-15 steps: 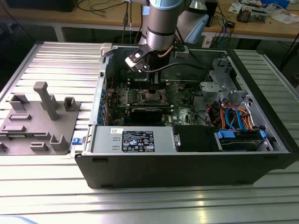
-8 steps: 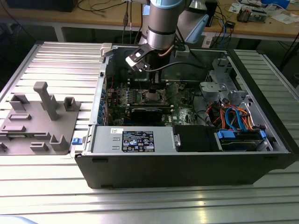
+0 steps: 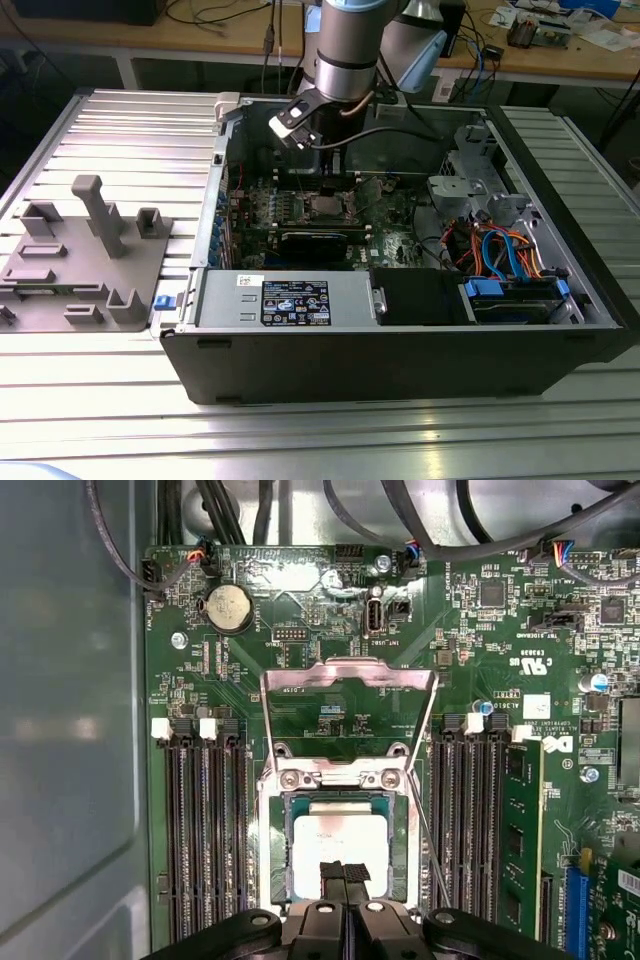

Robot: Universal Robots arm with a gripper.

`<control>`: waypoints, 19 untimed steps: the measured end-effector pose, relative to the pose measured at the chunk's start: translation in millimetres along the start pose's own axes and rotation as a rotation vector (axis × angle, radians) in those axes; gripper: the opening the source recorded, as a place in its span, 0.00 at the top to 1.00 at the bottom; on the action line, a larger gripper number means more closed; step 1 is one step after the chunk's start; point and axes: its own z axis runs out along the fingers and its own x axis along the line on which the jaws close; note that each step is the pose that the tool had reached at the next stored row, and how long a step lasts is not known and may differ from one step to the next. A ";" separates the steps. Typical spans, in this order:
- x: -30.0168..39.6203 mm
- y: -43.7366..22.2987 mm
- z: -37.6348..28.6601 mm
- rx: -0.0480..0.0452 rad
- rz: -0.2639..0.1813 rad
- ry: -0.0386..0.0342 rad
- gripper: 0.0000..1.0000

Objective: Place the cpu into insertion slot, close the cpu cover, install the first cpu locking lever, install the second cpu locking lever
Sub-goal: 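Place the cpu into insertion slot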

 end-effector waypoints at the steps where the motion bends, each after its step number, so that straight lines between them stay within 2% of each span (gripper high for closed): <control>1: 0.0 0.0 -0.4 0.0000 0.000 -0.0001 0.89; 5: -0.1 -0.1 -2.9 0.0000 0.000 -0.0012 0.89; 12: -0.3 -0.4 -11.3 0.0000 0.000 -0.0097 0.89; 19: -0.6 -0.7 -21.6 -0.0001 0.000 -0.0121 0.89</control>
